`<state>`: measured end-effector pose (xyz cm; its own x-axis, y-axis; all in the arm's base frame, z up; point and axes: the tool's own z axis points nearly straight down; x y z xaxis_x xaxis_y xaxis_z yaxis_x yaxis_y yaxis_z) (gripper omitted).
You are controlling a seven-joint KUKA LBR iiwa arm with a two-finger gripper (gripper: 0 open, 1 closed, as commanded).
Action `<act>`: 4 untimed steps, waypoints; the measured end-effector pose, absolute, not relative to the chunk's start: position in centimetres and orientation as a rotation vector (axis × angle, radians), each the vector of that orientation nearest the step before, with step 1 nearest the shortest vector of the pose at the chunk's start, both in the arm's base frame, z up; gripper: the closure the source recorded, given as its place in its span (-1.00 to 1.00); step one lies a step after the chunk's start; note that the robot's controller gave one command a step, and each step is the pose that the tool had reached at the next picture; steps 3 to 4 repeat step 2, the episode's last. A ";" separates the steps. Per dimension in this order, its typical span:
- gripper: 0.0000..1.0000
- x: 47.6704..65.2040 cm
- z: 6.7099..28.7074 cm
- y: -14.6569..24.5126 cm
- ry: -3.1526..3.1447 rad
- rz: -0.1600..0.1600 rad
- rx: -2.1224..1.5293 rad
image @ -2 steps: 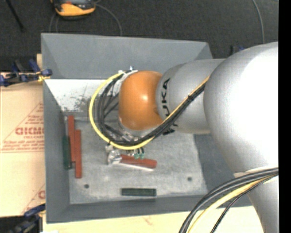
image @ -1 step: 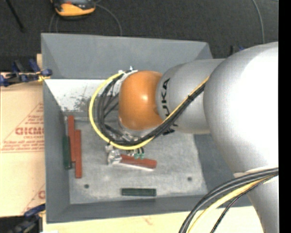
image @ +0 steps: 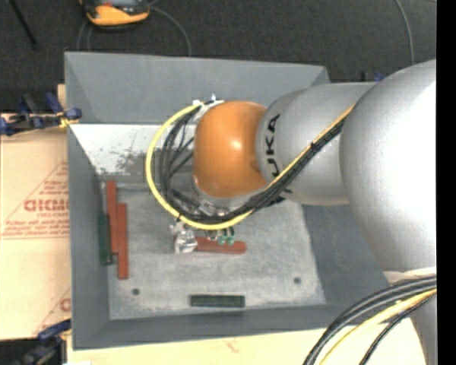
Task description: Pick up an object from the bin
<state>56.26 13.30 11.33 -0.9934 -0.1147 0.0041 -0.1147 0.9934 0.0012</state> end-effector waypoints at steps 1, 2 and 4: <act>1.00 57.2 14.1 10.8 -3.146 -0.003 0.188; 1.00 56.3 22.6 12.2 -3.142 -0.002 0.142; 1.00 56.3 22.6 12.2 -3.142 -0.002 0.142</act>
Offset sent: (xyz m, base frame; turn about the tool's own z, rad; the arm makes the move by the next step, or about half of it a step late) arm -0.0010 -0.0111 0.1123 0.0256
